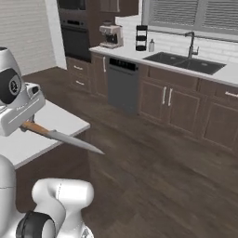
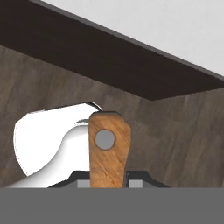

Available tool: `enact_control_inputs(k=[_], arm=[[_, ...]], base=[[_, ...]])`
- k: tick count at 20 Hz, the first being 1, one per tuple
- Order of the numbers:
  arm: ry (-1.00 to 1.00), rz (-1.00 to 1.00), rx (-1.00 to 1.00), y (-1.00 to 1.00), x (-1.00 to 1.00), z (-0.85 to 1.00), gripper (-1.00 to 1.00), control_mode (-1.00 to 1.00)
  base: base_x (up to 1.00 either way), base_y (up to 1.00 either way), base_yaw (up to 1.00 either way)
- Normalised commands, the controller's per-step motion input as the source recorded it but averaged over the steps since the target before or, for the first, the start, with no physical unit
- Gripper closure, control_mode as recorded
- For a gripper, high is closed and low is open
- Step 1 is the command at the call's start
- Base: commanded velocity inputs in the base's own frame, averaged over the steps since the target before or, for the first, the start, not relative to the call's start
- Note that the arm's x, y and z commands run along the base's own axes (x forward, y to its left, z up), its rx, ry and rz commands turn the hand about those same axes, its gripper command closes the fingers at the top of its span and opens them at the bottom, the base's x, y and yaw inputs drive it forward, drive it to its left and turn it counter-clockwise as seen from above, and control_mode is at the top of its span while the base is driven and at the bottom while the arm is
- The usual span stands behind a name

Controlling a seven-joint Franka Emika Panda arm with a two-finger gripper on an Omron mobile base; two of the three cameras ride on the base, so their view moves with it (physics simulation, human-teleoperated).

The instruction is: Pick up the knife from the drawer and place it on the cutting board. Then place the meat from the plate to the cutting board.

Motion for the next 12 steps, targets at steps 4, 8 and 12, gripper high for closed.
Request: enact_control_inputs(k=[4,8,12], arm=[[0.0,0.0,0.0,0.0,0.0,0.0,1.0,1.0],[0.0,0.0,0.0,0.0,0.0,0.0,1.0,1.0],[0.0,0.0,0.0,0.0,0.0,0.0,1.0,1.0]], base=[[1.0,-1.0,0.0],[1.0,-1.0,0.0],[1.0,-0.99,0.1]])
